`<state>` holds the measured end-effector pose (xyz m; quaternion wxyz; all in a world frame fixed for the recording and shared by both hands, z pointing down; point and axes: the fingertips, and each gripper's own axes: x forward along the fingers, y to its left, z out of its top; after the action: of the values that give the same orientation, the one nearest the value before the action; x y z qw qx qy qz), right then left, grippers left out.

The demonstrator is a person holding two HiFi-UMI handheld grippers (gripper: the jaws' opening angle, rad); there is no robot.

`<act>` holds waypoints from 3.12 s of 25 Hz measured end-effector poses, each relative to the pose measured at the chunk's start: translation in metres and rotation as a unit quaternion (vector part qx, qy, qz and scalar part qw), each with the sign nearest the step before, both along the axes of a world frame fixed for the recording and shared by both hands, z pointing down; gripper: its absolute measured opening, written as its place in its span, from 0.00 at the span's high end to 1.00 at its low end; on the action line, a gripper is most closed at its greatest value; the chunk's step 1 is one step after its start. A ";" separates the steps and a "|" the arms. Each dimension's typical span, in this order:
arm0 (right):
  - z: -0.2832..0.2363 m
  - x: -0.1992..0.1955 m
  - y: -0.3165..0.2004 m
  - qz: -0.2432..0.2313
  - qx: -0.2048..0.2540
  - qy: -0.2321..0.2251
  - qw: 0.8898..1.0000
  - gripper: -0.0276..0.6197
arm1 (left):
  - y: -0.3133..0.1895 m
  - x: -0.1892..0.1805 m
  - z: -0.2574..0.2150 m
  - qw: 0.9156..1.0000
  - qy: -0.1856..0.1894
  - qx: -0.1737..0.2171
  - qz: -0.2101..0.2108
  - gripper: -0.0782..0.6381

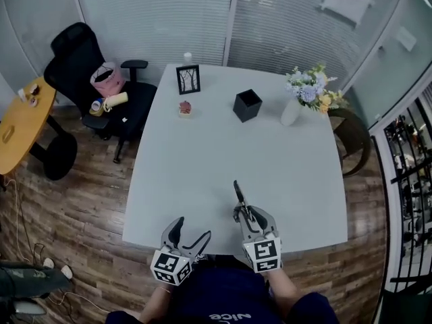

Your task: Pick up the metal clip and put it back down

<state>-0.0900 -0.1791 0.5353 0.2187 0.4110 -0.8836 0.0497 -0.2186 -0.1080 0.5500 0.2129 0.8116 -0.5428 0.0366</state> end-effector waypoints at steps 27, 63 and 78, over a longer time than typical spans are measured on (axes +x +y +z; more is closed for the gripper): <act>0.009 0.065 0.071 0.136 -0.005 0.007 0.991 0.79 | 0.031 0.075 0.010 0.986 -0.006 0.000 0.166 0.36; 0.092 0.306 -0.084 0.107 -0.097 0.140 0.979 0.79 | -0.069 0.238 0.009 0.991 -0.043 -0.019 0.124 0.36; 0.136 0.358 -0.125 0.080 -0.123 0.196 0.970 0.79 | -0.072 0.267 0.012 0.996 -0.055 -0.033 0.066 0.36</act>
<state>0.2683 -0.3045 0.6718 0.4317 0.4518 -0.7750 0.0944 0.0480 -0.1801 0.5623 0.2067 0.8350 -0.4972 0.1130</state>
